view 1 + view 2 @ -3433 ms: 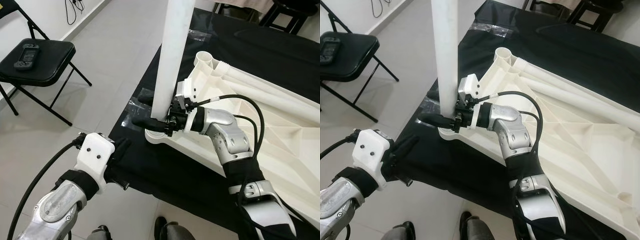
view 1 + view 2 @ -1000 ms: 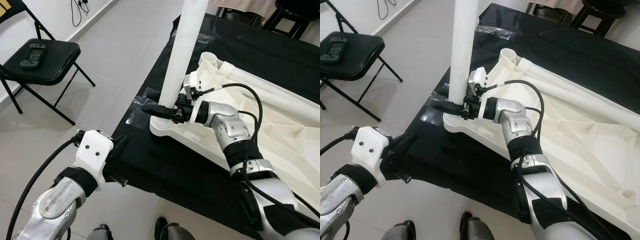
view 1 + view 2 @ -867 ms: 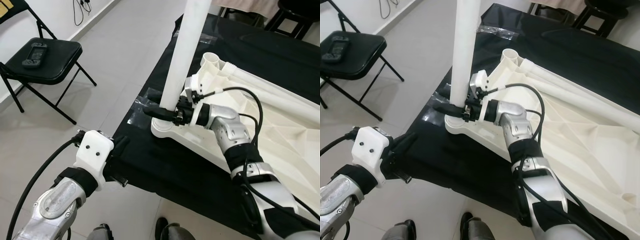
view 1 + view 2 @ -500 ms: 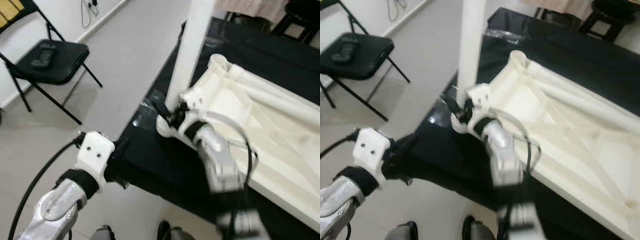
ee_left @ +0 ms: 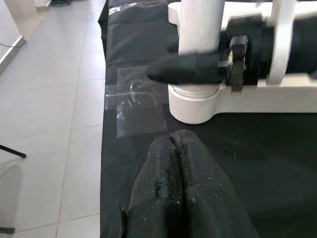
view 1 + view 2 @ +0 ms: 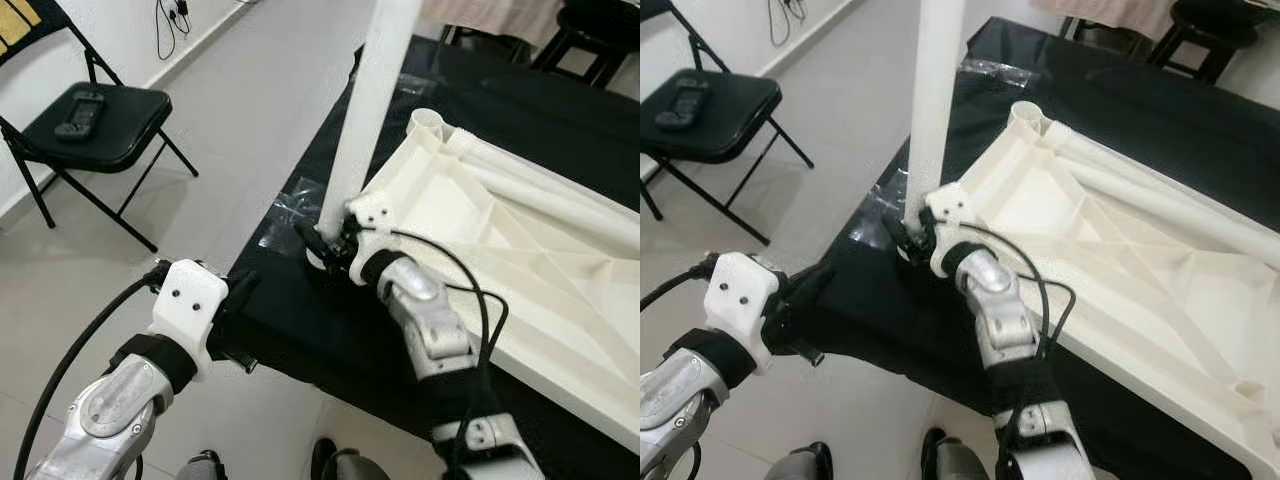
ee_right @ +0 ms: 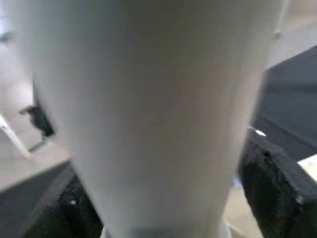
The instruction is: Building children table
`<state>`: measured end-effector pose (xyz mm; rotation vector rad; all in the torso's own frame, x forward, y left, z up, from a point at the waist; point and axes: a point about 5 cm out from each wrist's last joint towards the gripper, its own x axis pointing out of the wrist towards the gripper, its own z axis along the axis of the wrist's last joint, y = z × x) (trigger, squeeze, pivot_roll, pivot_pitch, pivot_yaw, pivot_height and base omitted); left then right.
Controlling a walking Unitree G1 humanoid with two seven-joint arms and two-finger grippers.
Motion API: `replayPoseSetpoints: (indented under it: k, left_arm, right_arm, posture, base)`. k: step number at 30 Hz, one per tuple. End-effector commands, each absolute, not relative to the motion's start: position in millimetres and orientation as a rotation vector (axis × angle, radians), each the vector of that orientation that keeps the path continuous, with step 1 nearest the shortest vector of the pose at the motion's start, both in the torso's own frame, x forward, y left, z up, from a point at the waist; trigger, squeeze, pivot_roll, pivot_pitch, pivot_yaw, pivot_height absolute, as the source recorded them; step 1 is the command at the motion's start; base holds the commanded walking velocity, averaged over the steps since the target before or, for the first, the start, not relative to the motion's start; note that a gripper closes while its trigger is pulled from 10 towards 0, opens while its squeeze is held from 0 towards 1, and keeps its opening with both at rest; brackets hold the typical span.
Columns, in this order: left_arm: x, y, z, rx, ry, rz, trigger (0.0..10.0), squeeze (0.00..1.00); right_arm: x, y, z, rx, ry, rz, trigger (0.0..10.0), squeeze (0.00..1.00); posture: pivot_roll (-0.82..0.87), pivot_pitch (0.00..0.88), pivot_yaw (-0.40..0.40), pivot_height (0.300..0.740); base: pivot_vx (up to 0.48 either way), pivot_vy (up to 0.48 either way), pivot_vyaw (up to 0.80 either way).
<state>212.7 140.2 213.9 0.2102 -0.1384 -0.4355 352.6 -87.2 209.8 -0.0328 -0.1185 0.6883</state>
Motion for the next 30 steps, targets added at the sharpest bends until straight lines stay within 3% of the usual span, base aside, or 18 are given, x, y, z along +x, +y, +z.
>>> replayPoseSetpoints:
  k: [1,2,3,8,18,19,20,21,22,30]
  left_arm:
    - [211.6,139.6,210.9,0.198,-0.124,-0.440,10.0,0.00]
    - [211.6,139.6,210.9,0.198,-0.124,-0.440,10.0,0.00]
    - [211.9,140.0,211.0,0.198,-0.125,-0.438,10.0,0.00]
    - [212.1,137.2,211.0,0.195,-0.128,-0.442,10.0,0.00]
    - [210.8,137.9,211.0,0.196,-0.128,-0.433,10.0,0.00]
    - [210.7,138.2,210.9,0.196,-0.127,-0.431,10.0,0.00]
    - [210.7,138.2,210.9,0.196,-0.127,-0.431,10.0,0.00]
    - [210.5,138.0,210.8,0.196,-0.127,-0.431,10.0,0.00]
    - [210.2,138.0,210.7,0.197,-0.127,-0.430,10.0,0.00]
    - [209.1,138.2,211.0,0.200,-0.125,-0.431,10.0,0.00]
  right_arm:
    - [350.4,-81.3,218.2,-0.014,-0.148,0.803,10.0,0.60]
    - [350.4,-81.3,218.2,-0.014,-0.148,0.803,10.0,0.60]
    - [350.1,-79.1,222.9,-0.017,-0.168,0.886,10.0,0.00]
    - [344.0,-72.7,228.5,-0.164,-0.193,1.294,10.0,0.00]
    - [354.8,-70.6,239.0,-0.160,-0.134,1.461,10.0,0.00]
    - [356.2,-71.0,240.8,-0.150,-0.129,1.481,6.4,0.00]
    - [356.2,-71.0,240.8,-0.150,-0.129,1.481,6.4,0.00]
    - [356.4,-73.1,241.7,-0.133,-0.116,1.516,0.6,0.00]
    - [357.0,-76.3,241.7,-0.123,-0.103,1.556,0.0,0.00]
    - [360.3,-90.1,233.6,-0.105,-0.086,1.558,0.0,0.00]
  posture:
    - [0.12,0.282,-0.139,0.740]
    - [0.12,0.282,-0.139,0.740]
    - [0.12,0.280,-0.140,0.740]
    - [0.13,0.279,-0.140,0.740]
    - [0.15,0.282,-0.145,0.740]
    - [0.15,0.282,-0.145,0.740]
    - [0.15,0.282,-0.145,0.740]
    - [0.15,0.280,-0.148,0.740]
    - [0.16,0.281,-0.146,0.740]
    - [0.16,0.289,-0.138,0.740]
  base:
    - [0.000,0.000,0.00]
    - [0.000,0.000,0.00]
    - [0.000,0.000,0.00]
    - [0.000,0.000,0.00]
    - [0.000,0.000,0.00]
    - [0.000,0.000,0.00]
    - [0.000,0.000,0.00]
    - [0.000,0.000,0.00]
    - [0.000,0.000,0.00]
    - [0.000,0.000,0.00]
